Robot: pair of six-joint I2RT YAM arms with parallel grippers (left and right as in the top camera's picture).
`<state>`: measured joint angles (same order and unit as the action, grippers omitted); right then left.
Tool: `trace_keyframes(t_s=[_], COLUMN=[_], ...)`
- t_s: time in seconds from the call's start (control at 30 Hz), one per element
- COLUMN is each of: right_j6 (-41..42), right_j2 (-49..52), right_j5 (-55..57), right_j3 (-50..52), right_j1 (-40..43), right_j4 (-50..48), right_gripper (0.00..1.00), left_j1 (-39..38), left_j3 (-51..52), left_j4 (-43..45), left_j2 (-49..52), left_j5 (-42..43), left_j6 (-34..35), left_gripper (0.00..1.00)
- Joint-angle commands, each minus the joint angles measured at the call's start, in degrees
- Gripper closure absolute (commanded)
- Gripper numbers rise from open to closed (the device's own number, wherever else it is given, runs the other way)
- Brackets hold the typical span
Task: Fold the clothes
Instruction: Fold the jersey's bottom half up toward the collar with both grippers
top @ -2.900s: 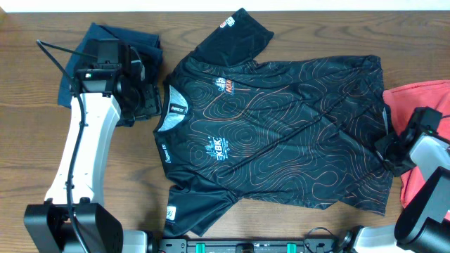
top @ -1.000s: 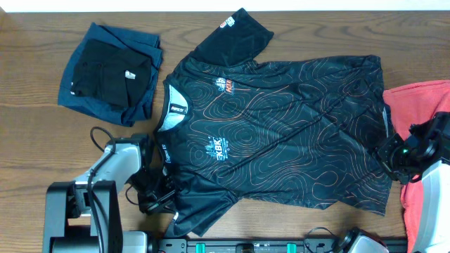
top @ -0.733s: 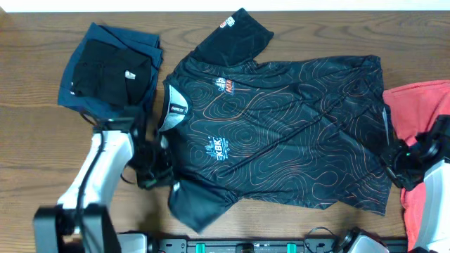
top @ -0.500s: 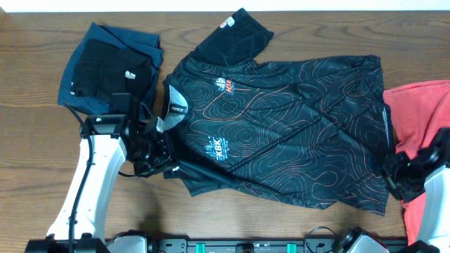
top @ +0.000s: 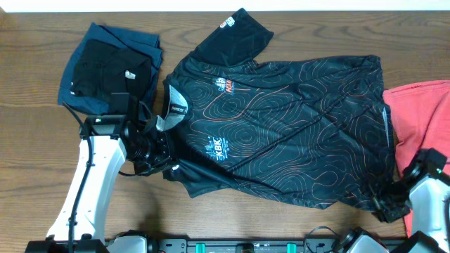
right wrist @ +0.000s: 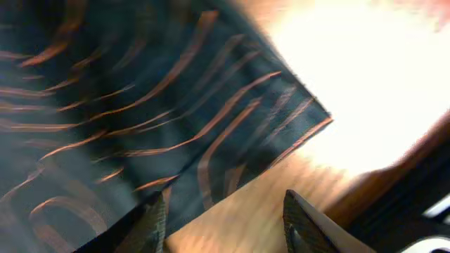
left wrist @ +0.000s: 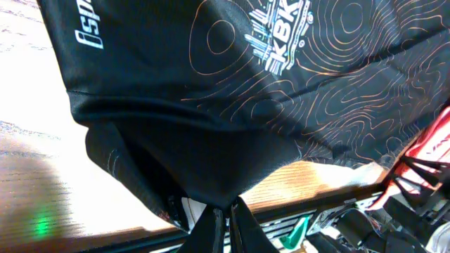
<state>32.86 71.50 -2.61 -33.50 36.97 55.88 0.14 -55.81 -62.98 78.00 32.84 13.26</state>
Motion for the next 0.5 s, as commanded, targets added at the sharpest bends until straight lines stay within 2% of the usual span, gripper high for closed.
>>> trace_keyframes(t_s=[0.0, 0.17, 0.37, 0.43, 0.47], right_j6=[4.0, 4.9, 4.8, 4.8, 4.8], right_j2=[0.1, 0.2, 2.4, 3.9, 4.6], right_j5=[6.7, 7.5, 8.3, 8.9, 9.1], right_j3=[1.6, 3.2, 5.3, 5.8, 5.9], right_j1=[1.5, 3.6, 5.9, 6.2, 6.3], right_j4=[-2.6, -6.2, -9.4, -10.1, -10.5], right_gripper=[0.46, 0.54, 0.59, 0.66, 0.73], left_j1=[-0.1, -0.1, -0.1, -0.1, -0.1], left_j3=[-0.6, -0.6, -0.6, -0.6, -0.6], left_j4=[-0.2, -0.1, 0.3, 0.3, 0.3], left_j2=[-0.2, -0.2, -0.2, -0.2, -0.2], left_j5=[0.2, 0.1, 0.2, 0.1, 0.1], left_j6=[-0.9, -0.9, -0.9, -0.9, -0.9], left_gripper=[0.94, 0.94, 0.94, 0.94, 0.94])
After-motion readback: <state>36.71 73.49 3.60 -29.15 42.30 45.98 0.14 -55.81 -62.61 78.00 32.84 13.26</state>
